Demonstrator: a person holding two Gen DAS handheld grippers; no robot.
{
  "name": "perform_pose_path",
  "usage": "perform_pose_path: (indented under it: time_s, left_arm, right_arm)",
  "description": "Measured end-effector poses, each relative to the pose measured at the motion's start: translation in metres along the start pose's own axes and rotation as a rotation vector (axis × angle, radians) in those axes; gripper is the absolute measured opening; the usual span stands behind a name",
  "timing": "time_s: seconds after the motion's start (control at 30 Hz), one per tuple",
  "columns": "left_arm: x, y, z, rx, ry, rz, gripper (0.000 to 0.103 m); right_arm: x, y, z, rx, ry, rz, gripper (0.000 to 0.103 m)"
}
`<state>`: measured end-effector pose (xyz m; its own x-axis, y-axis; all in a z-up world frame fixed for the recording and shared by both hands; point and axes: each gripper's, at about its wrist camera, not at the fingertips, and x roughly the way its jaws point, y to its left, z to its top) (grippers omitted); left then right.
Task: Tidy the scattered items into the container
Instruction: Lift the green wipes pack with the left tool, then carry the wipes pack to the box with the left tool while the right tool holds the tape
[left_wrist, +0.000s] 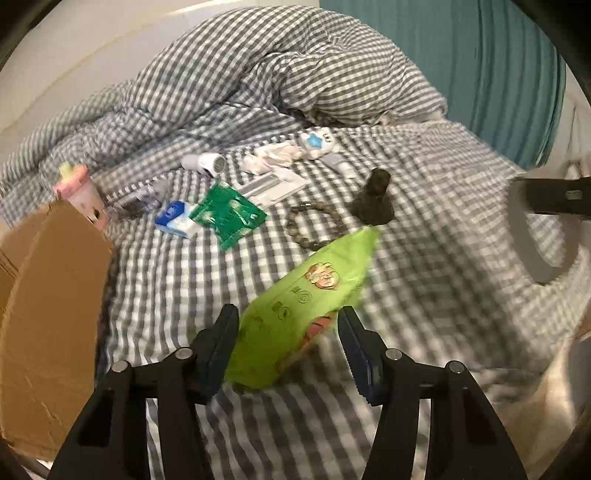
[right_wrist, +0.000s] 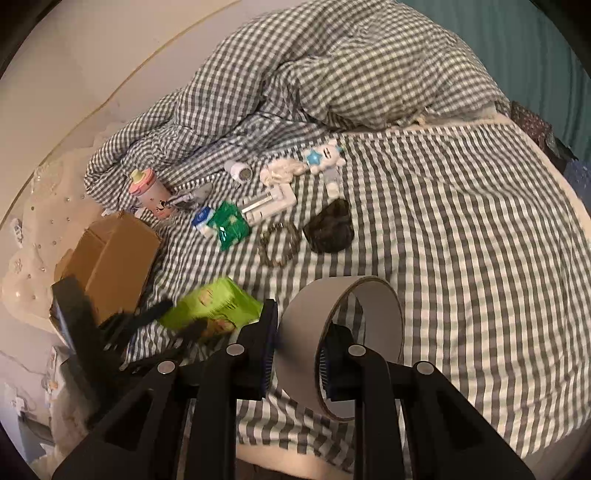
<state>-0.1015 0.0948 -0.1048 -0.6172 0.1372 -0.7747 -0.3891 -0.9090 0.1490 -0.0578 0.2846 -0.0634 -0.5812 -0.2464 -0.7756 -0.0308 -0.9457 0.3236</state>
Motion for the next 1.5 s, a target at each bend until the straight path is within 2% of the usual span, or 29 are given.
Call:
perform_pose_path:
  time_s: [0.07,0.13,0.23,0.33,0.37,0.5,0.53,0.6,0.63,0.67,0.77,0.83,0.9,1.0,1.07,1.17,1.23,1.3,1.37,1.43,1.5]
  left_arm:
    - [0.016,-0.006,0.0,0.061,0.021,0.052,0.08]
    - [0.028,-0.011,0.001,0.114,0.039,0.094,0.084]
    - [0.033,-0.013,0.002,0.135,0.047,0.097,0.085]
    - [0.02,-0.01,0.001,0.118,0.036,0.069,0.062]
    - [0.014,-0.008,0.0,0.101,0.04,0.039,0.058]
    - [-0.003,-0.011,-0.014,0.13,0.081,-0.058,0.053]
    - [-0.006,-0.015,-0.017,0.151,0.087,-0.069,0.055]
    - [-0.004,-0.024,-0.022,0.22,0.099,-0.077,0.075]
    - [0.0,-0.028,-0.022,0.244,0.104,-0.073,0.09]
    - [0.007,-0.033,-0.022,0.264,0.103,-0.048,0.096]
    - [0.028,-0.042,-0.018,0.304,0.075,0.083,0.098]
    - [0.037,-0.039,-0.013,0.288,0.078,0.129,0.098]
    - [0.035,-0.033,-0.009,0.253,0.076,0.098,0.098]
    - [0.021,-0.029,-0.011,0.232,0.089,-0.024,0.098]
    - [0.012,-0.037,-0.021,0.286,0.111,-0.073,0.097]
    - [0.006,-0.048,-0.037,0.396,0.136,-0.108,0.097]
    - [0.007,-0.053,-0.044,0.465,0.191,-0.16,0.098]
    - [0.012,-0.057,-0.045,0.518,0.204,-0.139,0.099]
    - [0.029,-0.054,-0.039,0.498,0.213,-0.053,0.1]
    - [0.044,-0.046,-0.032,0.422,0.263,-0.077,0.1]
    - [0.051,-0.04,-0.027,0.35,0.269,-0.107,0.1]
  right_arm:
    - [-0.002,-0.005,-0.008,0.015,0.006,-0.004,0.02]
    - [-0.005,-0.01,-0.013,0.026,0.009,-0.01,0.02]
    - [-0.008,-0.014,-0.015,0.035,0.008,-0.012,0.02]
    - [-0.01,-0.014,-0.012,0.03,0.004,-0.01,0.02]
    - [-0.01,-0.013,-0.011,0.028,0.004,-0.007,0.019]
    - [-0.005,-0.008,-0.01,0.021,0.01,0.003,0.02]
    - [-0.004,-0.008,-0.011,0.021,0.011,0.008,0.02]
    - [-0.001,-0.007,-0.012,0.023,0.018,0.015,0.02]
    - [0.0,-0.007,-0.013,0.025,0.021,0.02,0.02]
    - [0.001,-0.007,-0.014,0.026,0.026,0.025,0.02]
    - [-0.001,-0.006,-0.016,0.024,0.027,0.026,0.02]
    - [-0.005,-0.006,-0.017,0.023,0.025,0.022,0.02]
    - [-0.009,-0.007,-0.018,0.022,0.018,0.018,0.02]
    - [-0.011,-0.01,-0.017,0.034,0.013,0.016,0.02]
    - [-0.01,-0.011,-0.017,0.039,0.012,0.019,0.02]
    - [-0.009,-0.007,-0.018,0.033,0.015,0.029,0.02]
    - [-0.008,-0.005,-0.018,0.027,0.022,0.032,0.02]
    - [-0.008,-0.003,-0.019,0.022,0.023,0.032,0.02]
    - [-0.009,-0.002,-0.02,0.022,0.023,0.037,0.02]
    - [-0.01,0.0,-0.019,0.017,0.02,0.036,0.02]
    - [-0.014,0.002,-0.019,0.005,0.016,0.031,0.02]
